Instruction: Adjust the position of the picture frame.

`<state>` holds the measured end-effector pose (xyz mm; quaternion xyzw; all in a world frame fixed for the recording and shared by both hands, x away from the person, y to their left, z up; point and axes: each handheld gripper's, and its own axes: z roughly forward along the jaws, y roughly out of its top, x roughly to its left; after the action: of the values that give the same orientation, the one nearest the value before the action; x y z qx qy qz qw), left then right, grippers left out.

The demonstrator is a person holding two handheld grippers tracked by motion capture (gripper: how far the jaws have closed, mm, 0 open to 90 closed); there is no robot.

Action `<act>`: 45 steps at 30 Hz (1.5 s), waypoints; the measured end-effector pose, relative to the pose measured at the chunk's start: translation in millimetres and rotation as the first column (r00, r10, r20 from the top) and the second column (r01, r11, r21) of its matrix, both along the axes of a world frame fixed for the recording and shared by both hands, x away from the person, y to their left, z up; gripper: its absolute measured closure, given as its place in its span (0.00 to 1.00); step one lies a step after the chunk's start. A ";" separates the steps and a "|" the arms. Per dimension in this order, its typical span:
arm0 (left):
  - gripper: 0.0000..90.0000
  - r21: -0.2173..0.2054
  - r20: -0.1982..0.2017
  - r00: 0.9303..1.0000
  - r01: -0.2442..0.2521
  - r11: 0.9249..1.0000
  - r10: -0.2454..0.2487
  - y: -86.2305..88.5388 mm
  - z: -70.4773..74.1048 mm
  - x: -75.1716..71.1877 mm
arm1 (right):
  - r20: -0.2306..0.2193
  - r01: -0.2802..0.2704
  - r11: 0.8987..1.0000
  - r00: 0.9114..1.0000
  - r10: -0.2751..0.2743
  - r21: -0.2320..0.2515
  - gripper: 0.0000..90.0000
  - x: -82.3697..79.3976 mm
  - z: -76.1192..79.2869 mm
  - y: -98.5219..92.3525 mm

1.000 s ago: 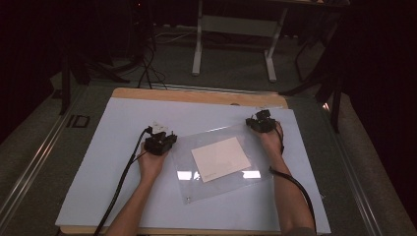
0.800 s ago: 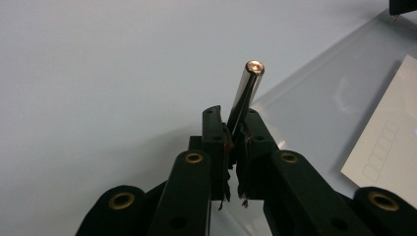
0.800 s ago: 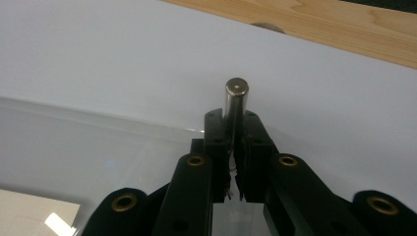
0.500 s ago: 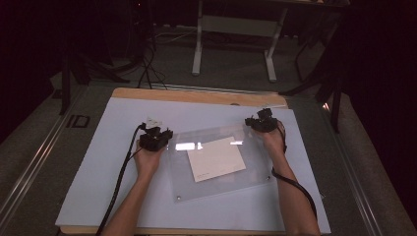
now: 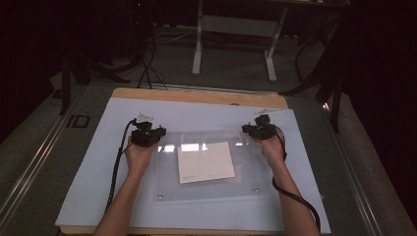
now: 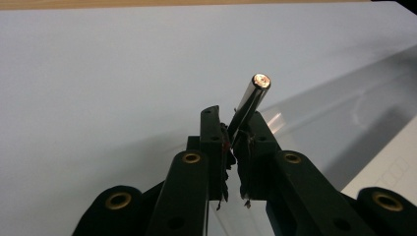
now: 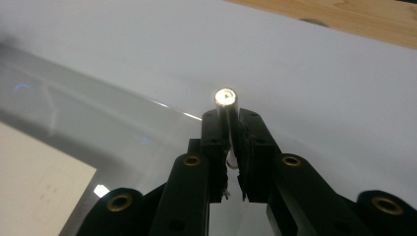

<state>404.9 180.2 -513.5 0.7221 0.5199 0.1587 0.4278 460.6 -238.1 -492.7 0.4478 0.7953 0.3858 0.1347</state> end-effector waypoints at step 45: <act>0.89 -0.030 -0.011 1.000 -0.029 0.999 0.029 -1.4 -29.0 16.2 | -0.003 0.025 0.990 1.000 -0.025 0.138 0.89 -9.7 -44.3 -11.2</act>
<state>421.1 178.8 -542.5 0.7088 0.5350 0.1532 0.4335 450.9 -249.3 -537.1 0.4660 0.7613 0.4378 0.1077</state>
